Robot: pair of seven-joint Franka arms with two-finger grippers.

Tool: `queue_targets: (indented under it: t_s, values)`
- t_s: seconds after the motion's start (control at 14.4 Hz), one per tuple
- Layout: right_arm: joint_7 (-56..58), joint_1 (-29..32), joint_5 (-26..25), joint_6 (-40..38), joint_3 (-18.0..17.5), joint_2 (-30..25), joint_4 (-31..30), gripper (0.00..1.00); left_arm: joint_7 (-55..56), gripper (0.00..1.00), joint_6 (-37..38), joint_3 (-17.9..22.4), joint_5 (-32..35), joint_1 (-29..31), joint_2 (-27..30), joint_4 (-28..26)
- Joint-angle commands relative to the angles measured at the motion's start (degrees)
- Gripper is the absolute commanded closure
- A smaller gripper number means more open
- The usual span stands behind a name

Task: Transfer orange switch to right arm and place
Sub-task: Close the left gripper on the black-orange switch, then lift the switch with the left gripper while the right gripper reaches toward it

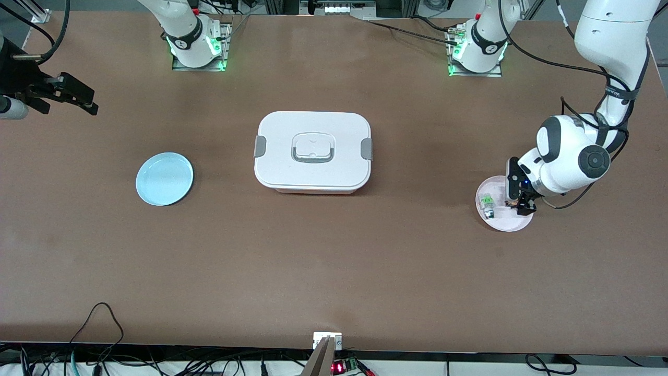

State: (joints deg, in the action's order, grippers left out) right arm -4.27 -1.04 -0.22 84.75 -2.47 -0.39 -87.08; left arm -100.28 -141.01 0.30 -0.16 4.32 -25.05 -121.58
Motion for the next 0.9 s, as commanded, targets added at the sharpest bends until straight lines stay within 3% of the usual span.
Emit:
queue_targets:
  t_s: [0.0, 0.48, 0.55, 0.62, 0.69, 0.83]
  values:
    - [-0.31, 0.25, 0.04, 0.06, -0.35, 0.31, -0.01, 0.0, -0.27, 0.0, -1.63, -0.21, -1.15, 0.25, -0.09, -0.76]
    - [0.31, 0.17, 0.13, 0.59, -0.44, 0.31, -0.89, 0.0, -0.27, 0.02, -4.37, -0.21, -1.24, 0.51, -1.67, -1.03]
    - [0.31, 0.17, 0.13, 0.59, -0.44, 0.31, -0.89, 0.0, -0.7, 0.31, -4.37, -0.21, -1.15, 0.6, -1.67, -0.94]
    - [0.4, 0.17, 0.04, 0.59, -0.44, 0.31, -0.89, 0.0, -0.88, 0.71, -4.37, -0.29, -1.15, 0.6, -1.67, -0.94]
    - [0.4, 0.17, 0.04, 0.59, -0.35, 0.31, -0.89, 0.0, -0.88, 0.94, -4.37, -0.3, -1.15, 0.6, -1.67, -0.85]
    - [0.4, 0.17, 0.04, 0.41, -0.43, 0.31, -1.16, 0.0, -0.88, 1.0, -4.28, -0.73, -1.24, 0.69, -1.32, -0.94]
